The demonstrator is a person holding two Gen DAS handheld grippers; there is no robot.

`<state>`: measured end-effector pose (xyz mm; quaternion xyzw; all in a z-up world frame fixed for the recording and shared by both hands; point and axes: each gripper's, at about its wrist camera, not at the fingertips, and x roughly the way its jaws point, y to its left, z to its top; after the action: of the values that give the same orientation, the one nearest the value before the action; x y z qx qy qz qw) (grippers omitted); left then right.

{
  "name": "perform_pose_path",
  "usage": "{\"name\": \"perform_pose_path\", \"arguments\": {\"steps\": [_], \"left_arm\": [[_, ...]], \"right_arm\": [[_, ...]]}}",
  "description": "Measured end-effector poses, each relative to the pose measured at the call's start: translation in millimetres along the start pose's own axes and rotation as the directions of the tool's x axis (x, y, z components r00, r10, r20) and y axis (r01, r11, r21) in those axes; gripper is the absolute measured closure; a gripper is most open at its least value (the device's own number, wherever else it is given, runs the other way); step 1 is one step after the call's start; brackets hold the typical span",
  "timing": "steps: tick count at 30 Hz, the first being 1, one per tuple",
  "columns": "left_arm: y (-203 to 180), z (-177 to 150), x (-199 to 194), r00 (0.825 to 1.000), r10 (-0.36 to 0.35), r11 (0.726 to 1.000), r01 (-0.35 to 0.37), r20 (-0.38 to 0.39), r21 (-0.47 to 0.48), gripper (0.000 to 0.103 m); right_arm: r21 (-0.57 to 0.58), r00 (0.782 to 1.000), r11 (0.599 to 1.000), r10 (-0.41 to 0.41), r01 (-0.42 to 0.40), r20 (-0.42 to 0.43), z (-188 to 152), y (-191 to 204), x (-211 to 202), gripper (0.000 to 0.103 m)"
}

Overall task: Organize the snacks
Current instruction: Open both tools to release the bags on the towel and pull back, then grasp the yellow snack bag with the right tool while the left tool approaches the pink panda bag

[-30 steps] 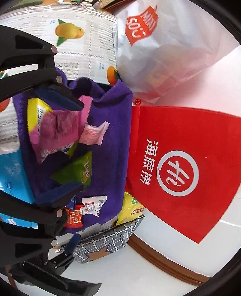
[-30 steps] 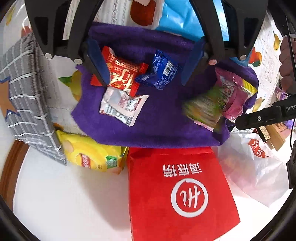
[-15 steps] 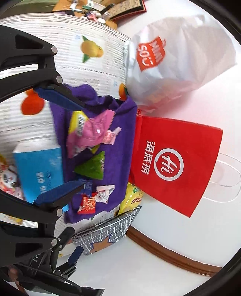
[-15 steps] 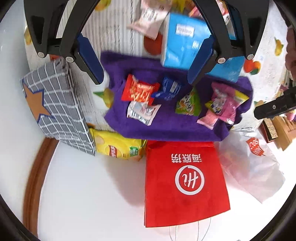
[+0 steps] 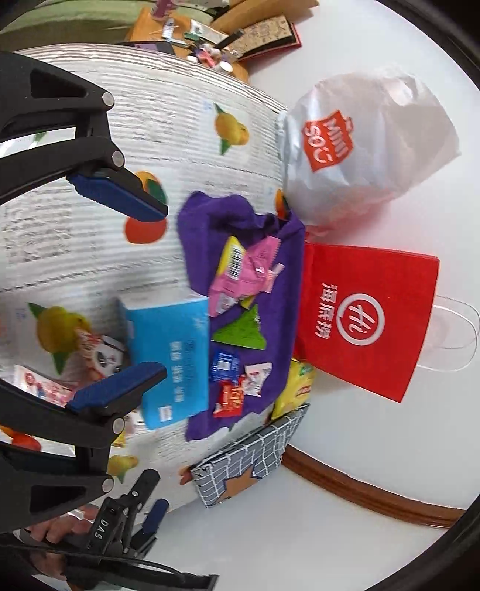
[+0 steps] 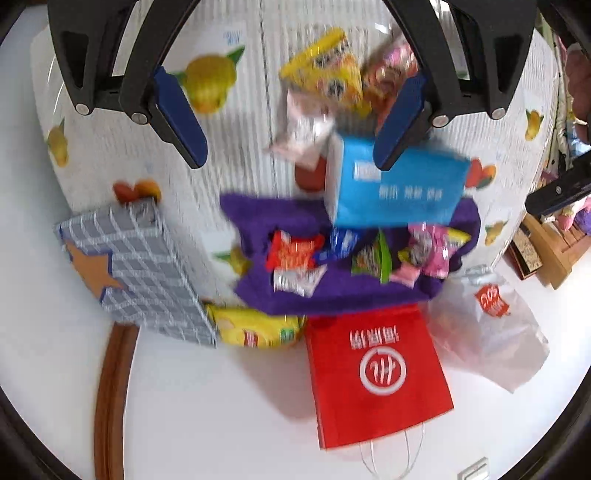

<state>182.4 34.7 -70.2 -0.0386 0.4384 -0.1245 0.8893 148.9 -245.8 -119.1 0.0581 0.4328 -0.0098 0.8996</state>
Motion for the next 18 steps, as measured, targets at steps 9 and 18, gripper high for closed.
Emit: {"name": "perform_pose_path", "arguments": {"steps": [9,18], "left_arm": [[23,-26,0,0.999,-0.006,0.999,0.005,-0.032,-0.047,0.026],[30,-38,9,0.997,-0.011,0.998,0.006,-0.072,-0.064,0.026]], "right_arm": [[-0.030,0.993,0.996,0.078,-0.081,-0.089,-54,12,22,0.033],[-0.071,0.989,0.993,0.080,-0.089,-0.127,-70,27,47,0.039]]}}
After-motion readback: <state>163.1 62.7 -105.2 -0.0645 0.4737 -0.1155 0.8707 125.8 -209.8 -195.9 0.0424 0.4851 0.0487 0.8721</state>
